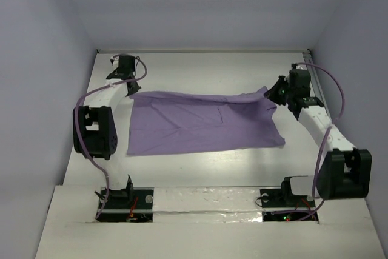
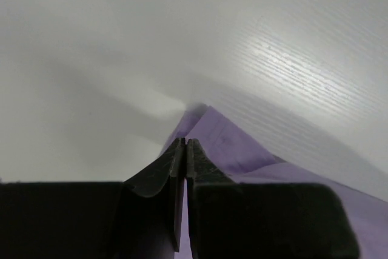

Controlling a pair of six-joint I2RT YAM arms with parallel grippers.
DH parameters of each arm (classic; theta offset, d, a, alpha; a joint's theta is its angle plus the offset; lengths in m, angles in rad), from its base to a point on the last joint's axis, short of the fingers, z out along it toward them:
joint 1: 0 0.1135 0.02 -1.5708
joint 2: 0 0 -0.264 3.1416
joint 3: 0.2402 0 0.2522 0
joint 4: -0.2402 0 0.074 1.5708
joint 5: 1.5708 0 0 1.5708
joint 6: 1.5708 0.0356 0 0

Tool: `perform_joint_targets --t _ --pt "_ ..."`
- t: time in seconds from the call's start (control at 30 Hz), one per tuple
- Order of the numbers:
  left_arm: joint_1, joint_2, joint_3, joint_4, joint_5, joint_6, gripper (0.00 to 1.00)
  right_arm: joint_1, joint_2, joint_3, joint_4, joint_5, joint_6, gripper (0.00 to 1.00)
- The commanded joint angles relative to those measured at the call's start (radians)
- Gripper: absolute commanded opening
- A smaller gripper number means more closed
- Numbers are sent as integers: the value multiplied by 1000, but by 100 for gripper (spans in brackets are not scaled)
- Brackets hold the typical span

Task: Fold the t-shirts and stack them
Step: Fold the tshirt

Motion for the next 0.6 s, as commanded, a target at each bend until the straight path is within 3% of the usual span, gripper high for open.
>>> perform_joint_targets --t 0.0,0.13,0.3,0.57 --pt "0 -104 -67 18 -32 -2 0 -8 -131 -64 -54 44 14 0" --pt "0 -213 -188 36 -10 -16 0 -8 -253 -159 -117 79 40 0" --pt "0 -324 -326 56 22 -39 0 -8 -295 -239 -159 83 79 0" --pt "0 -398 -484 65 57 -68 0 -17 -367 -328 -232 149 116 0"
